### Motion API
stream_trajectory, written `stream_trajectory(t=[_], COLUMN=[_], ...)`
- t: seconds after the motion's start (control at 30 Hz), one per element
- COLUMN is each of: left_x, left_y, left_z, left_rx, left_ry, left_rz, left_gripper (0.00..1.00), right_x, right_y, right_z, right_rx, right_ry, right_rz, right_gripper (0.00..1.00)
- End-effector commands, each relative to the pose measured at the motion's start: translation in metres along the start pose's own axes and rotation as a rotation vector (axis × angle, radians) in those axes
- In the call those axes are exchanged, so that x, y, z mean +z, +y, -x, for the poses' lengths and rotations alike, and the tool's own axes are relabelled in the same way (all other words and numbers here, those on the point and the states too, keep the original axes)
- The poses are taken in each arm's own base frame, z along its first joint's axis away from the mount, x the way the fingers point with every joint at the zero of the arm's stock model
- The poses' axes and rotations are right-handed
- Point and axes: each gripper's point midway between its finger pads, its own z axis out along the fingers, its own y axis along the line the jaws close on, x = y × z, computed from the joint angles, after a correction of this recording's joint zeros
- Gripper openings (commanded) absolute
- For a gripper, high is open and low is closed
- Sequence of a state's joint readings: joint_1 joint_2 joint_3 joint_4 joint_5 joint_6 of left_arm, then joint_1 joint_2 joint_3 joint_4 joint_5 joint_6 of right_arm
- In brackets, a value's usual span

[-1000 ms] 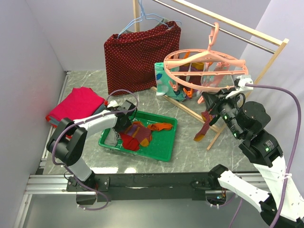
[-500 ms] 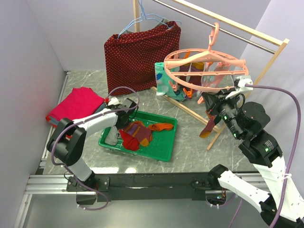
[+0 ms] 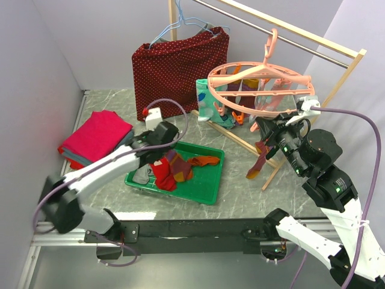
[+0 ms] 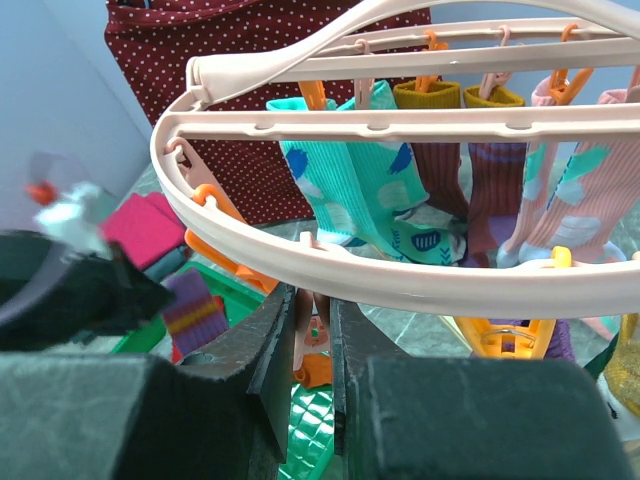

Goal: Clip the socks to the hanger
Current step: Pick up the sock from the bin, then clamp the sock onto the hanger.

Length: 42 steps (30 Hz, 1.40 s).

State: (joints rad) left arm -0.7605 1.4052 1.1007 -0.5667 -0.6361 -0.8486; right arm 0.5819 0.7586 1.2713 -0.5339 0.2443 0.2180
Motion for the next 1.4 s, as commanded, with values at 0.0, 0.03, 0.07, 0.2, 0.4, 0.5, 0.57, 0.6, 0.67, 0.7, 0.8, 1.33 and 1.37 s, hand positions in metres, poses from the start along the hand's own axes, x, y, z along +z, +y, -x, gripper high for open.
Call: stream_trajectory(t=[0.0,0.03,0.07,0.2,0.4,0.5,0.57,0.6,0.67,0.7,0.8,1.33,1.37], left_x=[-0.069,-0.082,-0.095,-0.169,-0.224,-0.238,-0.248,-0.247,-0.258,-0.255,-0.263,-0.261,-0.258], left_y=[-0.031,-0.036,-0.041,-0.078,-0.123,-0.139,-0.148,-0.154,-0.163,-0.170,-0.185,-0.248,-0.252], left_z=[0.097,0.110,0.123,0.163,0.139,0.114,0.104,0.099,0.092,0.087,0.079,0.053,0.050], left_rx=[0.016,0.027,0.042,0.259,0.533,0.591,0.603,0.608,0.630,0.639,0.679,0.707,0.708], left_ry=[-0.288,-0.328,-0.372,-0.534,-0.499,-0.464,-0.440,-0.421,-0.405,-0.385,-0.371,-0.287,-0.277], left_rz=[-0.268,-0.320,-0.372,-0.702,-1.088,-1.267,-1.366,-1.391,-1.461,-1.467,-1.510,-1.651,-1.652], left_gripper=[0.01,0.01,0.01,0.01,0.01,0.01,0.01,0.01,0.01,0.01,0.01,0.01,0.01], right_x=[-0.003,-0.002,-0.003,-0.003,-0.001,-0.002,-0.001,-0.002,-0.001,-0.002,-0.002,-0.006,-0.007], right_y=[0.001,0.001,0.001,0.002,0.006,0.009,0.009,0.010,0.013,0.014,0.016,0.030,0.031], right_z=[0.016,0.017,0.018,0.021,0.022,0.024,0.024,0.025,0.026,0.027,0.029,0.030,0.030], right_rx=[-0.005,-0.006,-0.005,-0.002,-0.001,-0.002,-0.006,-0.008,-0.007,-0.006,-0.004,-0.006,-0.007], right_ry=[-0.045,-0.046,-0.048,-0.058,-0.056,-0.065,-0.063,-0.065,-0.070,-0.071,-0.078,-0.101,-0.104], right_rz=[0.002,0.002,0.001,0.003,0.023,0.037,0.041,0.044,0.058,0.063,0.073,0.163,0.170], right_gripper=[0.11,0.11,0.11,0.11,0.11,0.11,0.11,0.11,0.11,0.11,0.11,0.11,0.11])
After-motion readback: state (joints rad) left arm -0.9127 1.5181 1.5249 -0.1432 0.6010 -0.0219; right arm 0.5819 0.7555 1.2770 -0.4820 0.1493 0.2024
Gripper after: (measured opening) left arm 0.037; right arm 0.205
